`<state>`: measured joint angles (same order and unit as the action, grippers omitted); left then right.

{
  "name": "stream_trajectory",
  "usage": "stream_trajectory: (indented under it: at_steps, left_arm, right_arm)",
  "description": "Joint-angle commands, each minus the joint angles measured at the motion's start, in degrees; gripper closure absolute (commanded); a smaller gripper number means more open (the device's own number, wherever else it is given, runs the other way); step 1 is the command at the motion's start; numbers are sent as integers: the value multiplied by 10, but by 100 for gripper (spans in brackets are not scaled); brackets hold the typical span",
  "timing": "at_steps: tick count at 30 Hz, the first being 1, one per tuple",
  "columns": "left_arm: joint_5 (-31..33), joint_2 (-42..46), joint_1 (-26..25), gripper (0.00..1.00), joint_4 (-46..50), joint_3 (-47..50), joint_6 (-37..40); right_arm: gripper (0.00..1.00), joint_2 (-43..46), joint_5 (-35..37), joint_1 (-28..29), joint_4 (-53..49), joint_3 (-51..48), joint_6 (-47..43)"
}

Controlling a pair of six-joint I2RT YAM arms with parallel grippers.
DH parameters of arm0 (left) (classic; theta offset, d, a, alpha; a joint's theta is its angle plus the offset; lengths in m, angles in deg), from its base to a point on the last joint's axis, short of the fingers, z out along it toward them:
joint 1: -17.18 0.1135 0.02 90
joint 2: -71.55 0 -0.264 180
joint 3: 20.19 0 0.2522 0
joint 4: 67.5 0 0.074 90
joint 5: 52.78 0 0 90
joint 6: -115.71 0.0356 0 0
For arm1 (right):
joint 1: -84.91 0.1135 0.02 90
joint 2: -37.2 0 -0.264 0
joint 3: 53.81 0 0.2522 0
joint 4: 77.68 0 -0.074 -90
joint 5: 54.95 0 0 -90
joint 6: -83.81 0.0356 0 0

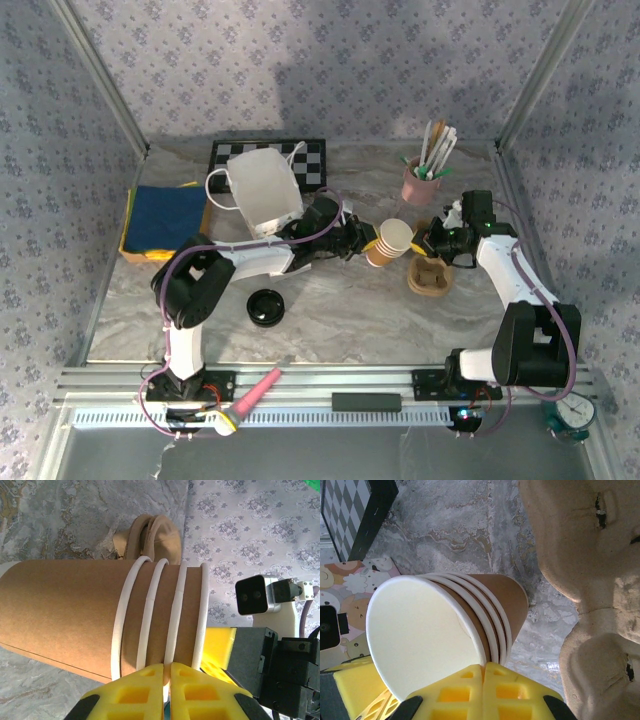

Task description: Pack the takeout coffee

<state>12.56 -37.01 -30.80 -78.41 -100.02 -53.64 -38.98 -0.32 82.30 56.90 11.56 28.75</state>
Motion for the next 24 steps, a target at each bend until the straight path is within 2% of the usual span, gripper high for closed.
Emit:
stream_trajectory:
  at_steps: [1, 6, 15, 20, 21, 22, 24]
  left_arm:
    - [7, 14, 1, 87, 4, -9, 12]
    - [15, 27, 1, 82, 40, -10, 30]
    - [34, 61, 7, 82, 87, -7, 59]
    - [23, 49, 7, 90, 80, -15, 55]
    - [22, 47, 6, 97, 75, -14, 51]
    - [18, 43, 5, 100, 67, -14, 46]
    - [13, 38, 5, 100, 54, -13, 38]
  right_arm:
    - [100, 6, -3, 6, -24, -2, -14]
    - [100, 5, 0, 5, -24, -1, -14]
    - [100, 7, 4, 4, -25, -1, -17]
    - [100, 7, 4, 4, -25, -2, -18]
    - [100, 8, 4, 4, -25, -1, -18]
    - [100, 8, 3, 5, -25, -1, -18]
    - [100, 9, 4, 5, -25, -1, -17]
